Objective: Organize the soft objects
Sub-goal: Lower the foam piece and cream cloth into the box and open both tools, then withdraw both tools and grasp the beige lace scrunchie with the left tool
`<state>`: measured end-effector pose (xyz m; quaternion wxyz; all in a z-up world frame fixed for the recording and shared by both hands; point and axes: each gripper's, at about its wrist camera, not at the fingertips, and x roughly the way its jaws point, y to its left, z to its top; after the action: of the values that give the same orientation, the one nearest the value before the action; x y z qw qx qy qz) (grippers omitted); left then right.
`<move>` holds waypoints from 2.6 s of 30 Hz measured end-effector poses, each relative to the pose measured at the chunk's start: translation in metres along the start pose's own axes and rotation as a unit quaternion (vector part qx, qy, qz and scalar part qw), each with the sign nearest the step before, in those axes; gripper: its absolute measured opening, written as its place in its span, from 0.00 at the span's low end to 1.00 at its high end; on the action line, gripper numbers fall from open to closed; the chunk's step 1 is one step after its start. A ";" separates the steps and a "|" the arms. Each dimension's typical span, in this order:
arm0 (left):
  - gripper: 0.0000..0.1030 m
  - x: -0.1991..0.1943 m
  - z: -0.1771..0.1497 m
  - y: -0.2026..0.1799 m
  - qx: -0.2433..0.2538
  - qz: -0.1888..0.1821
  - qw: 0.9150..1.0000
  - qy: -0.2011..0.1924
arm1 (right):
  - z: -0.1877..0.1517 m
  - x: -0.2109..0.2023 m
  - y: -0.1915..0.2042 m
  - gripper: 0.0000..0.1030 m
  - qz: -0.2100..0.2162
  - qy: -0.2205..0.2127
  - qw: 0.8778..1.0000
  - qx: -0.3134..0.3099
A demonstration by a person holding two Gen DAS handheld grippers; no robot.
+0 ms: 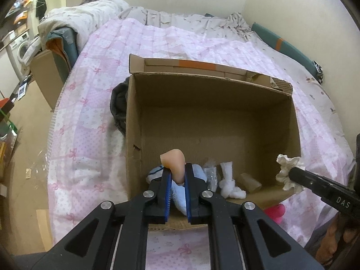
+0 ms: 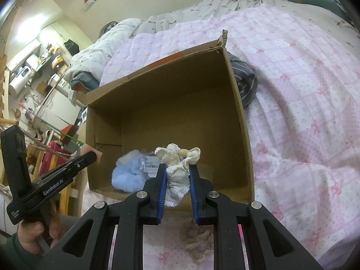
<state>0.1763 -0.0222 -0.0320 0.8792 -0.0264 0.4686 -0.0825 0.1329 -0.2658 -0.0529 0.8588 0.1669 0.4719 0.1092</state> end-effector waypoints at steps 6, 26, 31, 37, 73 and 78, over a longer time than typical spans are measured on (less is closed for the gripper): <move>0.16 0.001 -0.001 -0.002 0.003 0.005 1.000 0.003 | 0.001 0.003 -0.006 0.23 -0.008 0.003 1.000 0.016; 0.66 -0.002 -0.001 -0.006 0.010 0.013 1.000 -0.008 | 0.005 -0.004 -0.017 0.75 0.007 -0.014 0.999 0.052; 0.66 -0.003 -0.001 -0.005 0.011 0.018 1.000 -0.008 | 0.004 -0.004 -0.017 0.75 0.008 -0.013 0.998 0.053; 0.66 -0.008 -0.007 -0.002 0.003 0.025 1.000 -0.009 | 0.004 -0.005 -0.017 0.75 0.011 -0.013 0.998 0.056; 0.66 0.032 -0.094 -0.103 0.017 -0.055 0.990 0.127 | -0.042 -0.006 -0.086 0.75 -0.053 0.129 0.981 0.133; 0.66 0.071 -0.112 -0.122 0.003 -0.099 0.977 0.191 | -0.043 -0.006 -0.091 0.75 -0.058 0.130 0.979 0.149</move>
<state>0.1081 -0.1508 -0.1378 0.7609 -0.0532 0.6229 -0.1739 0.0963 -0.3441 -0.1051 0.7608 0.2495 0.5991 0.0089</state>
